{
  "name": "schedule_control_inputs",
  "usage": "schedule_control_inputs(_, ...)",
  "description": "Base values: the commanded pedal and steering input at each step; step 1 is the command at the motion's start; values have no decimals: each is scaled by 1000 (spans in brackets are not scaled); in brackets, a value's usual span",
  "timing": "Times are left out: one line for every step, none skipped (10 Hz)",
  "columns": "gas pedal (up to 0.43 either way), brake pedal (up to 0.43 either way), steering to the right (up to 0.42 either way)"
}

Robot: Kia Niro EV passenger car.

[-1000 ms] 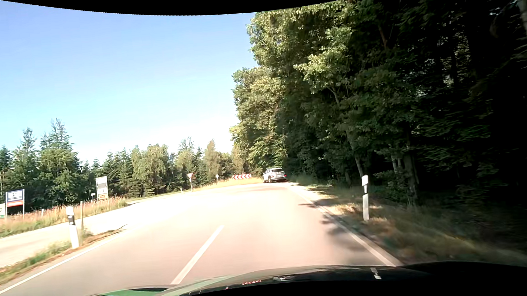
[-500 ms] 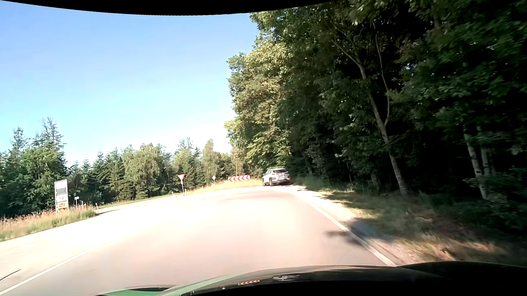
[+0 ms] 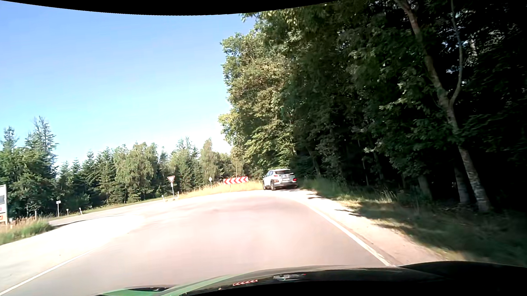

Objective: Follow the waypoints while adhering to traffic rules and regulations

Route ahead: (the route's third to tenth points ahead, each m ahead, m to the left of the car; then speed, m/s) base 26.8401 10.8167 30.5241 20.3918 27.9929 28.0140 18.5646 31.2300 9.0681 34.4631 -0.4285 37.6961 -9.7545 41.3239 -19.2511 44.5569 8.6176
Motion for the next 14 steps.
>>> schedule_control_inputs(0,98,-9)
schedule_control_inputs(0,98,-13)
schedule_control_inputs(0,98,-17)
schedule_control_inputs(0,98,-21)
schedule_control_inputs(0,91,-29)
schedule_control_inputs(0,79,-41)
schedule_control_inputs(0,43,-54)
schedule_control_inputs(0,0,-63)
schedule_control_inputs(0,0,-74)
schedule_control_inputs(0,0,-86)
schedule_control_inputs(0,0,-97)
schedule_control_inputs(0,0,-107)
schedule_control_inputs(0,0,-115)
schedule_control_inputs(0,0,-125)
